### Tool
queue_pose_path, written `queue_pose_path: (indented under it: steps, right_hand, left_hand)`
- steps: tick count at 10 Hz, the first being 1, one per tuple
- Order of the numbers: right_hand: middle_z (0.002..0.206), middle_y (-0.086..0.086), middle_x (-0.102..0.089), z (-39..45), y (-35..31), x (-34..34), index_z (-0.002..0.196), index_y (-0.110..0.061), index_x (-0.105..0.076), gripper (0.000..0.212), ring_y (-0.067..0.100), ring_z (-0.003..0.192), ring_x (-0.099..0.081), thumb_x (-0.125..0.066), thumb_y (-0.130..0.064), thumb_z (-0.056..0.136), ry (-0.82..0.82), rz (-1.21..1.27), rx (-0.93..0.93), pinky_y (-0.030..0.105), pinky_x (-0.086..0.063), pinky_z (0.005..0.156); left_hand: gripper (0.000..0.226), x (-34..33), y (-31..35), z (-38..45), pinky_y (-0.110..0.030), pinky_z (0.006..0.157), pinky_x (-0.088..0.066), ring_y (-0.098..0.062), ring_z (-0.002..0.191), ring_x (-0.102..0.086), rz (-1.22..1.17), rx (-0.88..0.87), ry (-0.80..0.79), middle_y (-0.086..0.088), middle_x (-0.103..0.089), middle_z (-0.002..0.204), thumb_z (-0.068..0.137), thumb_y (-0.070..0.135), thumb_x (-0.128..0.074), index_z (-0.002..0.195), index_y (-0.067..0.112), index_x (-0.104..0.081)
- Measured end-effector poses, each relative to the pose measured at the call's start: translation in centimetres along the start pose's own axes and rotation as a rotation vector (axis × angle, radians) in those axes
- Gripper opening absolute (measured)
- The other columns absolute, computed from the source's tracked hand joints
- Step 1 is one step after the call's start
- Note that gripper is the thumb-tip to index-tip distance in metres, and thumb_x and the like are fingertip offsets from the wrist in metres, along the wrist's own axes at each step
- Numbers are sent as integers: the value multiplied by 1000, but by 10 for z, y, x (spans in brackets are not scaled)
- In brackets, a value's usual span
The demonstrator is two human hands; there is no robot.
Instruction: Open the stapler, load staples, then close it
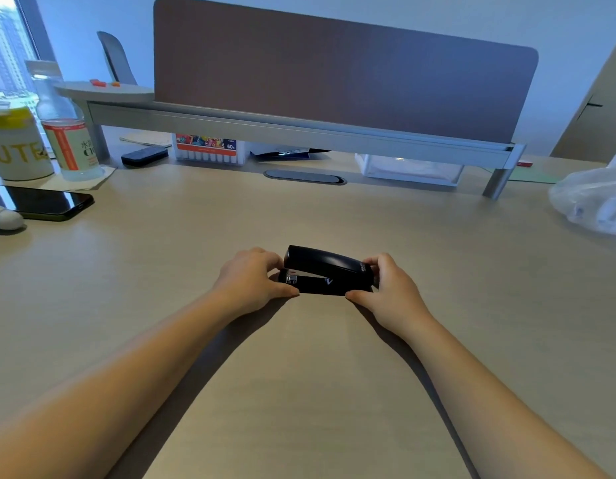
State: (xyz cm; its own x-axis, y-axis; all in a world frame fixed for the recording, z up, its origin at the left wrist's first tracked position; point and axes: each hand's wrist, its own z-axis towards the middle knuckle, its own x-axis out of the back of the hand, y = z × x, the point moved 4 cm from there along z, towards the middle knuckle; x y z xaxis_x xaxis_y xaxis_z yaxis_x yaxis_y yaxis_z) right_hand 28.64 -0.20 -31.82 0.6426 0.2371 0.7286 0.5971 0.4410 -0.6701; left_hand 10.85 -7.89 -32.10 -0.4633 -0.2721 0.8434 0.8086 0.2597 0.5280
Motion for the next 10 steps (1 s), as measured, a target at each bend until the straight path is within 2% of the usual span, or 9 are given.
queue_pose_path:
  steps: [3,5,6,7,8,9,10]
  right_hand:
    - [116,13,-58,88,1,-11,114,-11,-44,44,30,106,-51,-65,-18,75,36,-9,-8,49,-44,93]
    - [119,15,-57,155,5,-19,116,-9,-43,44,32,109,-51,-63,-17,77,38,-3,-1,46,-43,94]
    - [120,16,-56,183,9,-23,116,-10,-43,43,32,109,-51,-62,-17,78,39,-20,-11,46,-43,94]
    - [121,17,-55,198,11,-25,118,-11,-41,44,32,110,-50,-61,-17,79,33,-25,-20,46,-43,95]
    - [132,19,-48,201,17,-28,130,-11,-27,60,34,119,-45,-60,-16,80,55,-34,-13,47,-39,101]
    - [138,18,-39,181,10,-19,136,-14,-15,70,32,124,-40,-58,-15,81,36,7,-47,42,-38,100]
    - [132,15,-45,129,5,-5,129,-7,-31,57,21,114,-46,-58,-15,80,-32,4,25,26,-36,91]
  left_hand:
    - [41,-3,-13,89,-40,84,-45,-27,105,-53,-16,43,4,-9,-61,118,77,37,-59,113,19,-57]
    - [43,-8,-26,157,-41,90,-43,-28,108,-53,-92,66,4,-12,-59,122,77,33,-59,116,16,-54]
    - [42,-10,-26,184,-34,81,-39,-27,100,-53,-52,64,13,-15,-60,115,79,33,-57,116,13,-53]
    - [43,-9,-25,201,-34,79,-38,-25,94,-50,-13,80,26,-17,-60,114,80,34,-56,118,13,-51]
    - [50,-14,-27,204,-39,89,-42,-30,109,-51,20,87,36,-16,-57,124,81,35,-55,124,12,-46]
    - [56,-4,-21,181,-41,98,-39,-31,116,-47,28,105,52,-17,-51,130,79,39,-56,123,6,-44]
    - [65,2,-18,130,-40,109,-27,-28,131,-31,57,40,44,-13,-34,144,78,45,-54,130,11,-36]
